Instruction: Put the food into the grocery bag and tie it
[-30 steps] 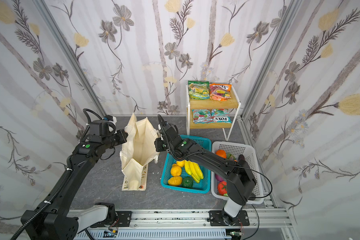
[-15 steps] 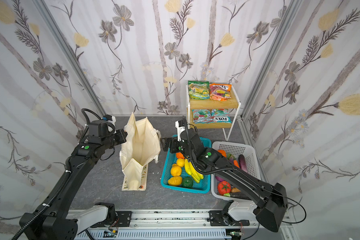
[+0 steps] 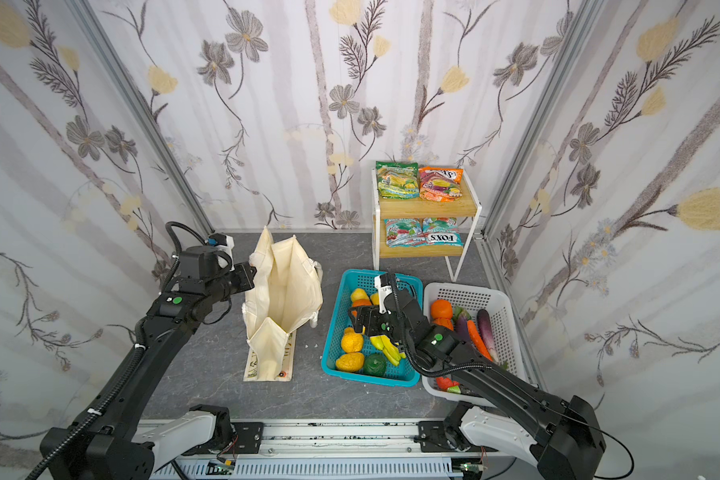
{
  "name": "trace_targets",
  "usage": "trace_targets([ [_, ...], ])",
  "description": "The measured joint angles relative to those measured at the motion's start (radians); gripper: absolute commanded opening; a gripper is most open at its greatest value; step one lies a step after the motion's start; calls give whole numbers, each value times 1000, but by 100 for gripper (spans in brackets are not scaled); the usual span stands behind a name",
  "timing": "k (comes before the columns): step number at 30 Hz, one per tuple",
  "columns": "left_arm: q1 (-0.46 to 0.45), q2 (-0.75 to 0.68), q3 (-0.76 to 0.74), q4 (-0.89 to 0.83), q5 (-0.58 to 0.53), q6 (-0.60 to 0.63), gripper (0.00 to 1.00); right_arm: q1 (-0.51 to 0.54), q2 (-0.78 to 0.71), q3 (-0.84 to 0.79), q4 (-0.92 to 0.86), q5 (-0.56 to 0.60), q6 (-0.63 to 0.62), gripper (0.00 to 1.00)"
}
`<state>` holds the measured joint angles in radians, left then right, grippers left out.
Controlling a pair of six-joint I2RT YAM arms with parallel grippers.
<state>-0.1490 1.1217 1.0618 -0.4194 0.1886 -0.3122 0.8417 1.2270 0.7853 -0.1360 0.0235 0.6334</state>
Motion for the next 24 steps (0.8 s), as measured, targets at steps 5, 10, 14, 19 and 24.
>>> trace_targets([
  [5, -1, -3, 0, 4, 23, 1, 0, 64, 116, 12, -2, 33, 27, 65],
  [10, -1, -4, 2, 5, 76, -7, 0, 95, 203, 37, 1, 39, 49, 58],
  [14, -1, -6, 1, 5, 93, -18, 0, 98, 258, 41, 4, 52, 66, 62],
  [19, -1, -16, -1, 4, 104, -26, 0, 108, 296, 40, -6, 79, 73, 62],
  [24, -1, -18, -1, 3, 103, -28, 0, 108, 341, 43, -8, 88, 74, 63],
])
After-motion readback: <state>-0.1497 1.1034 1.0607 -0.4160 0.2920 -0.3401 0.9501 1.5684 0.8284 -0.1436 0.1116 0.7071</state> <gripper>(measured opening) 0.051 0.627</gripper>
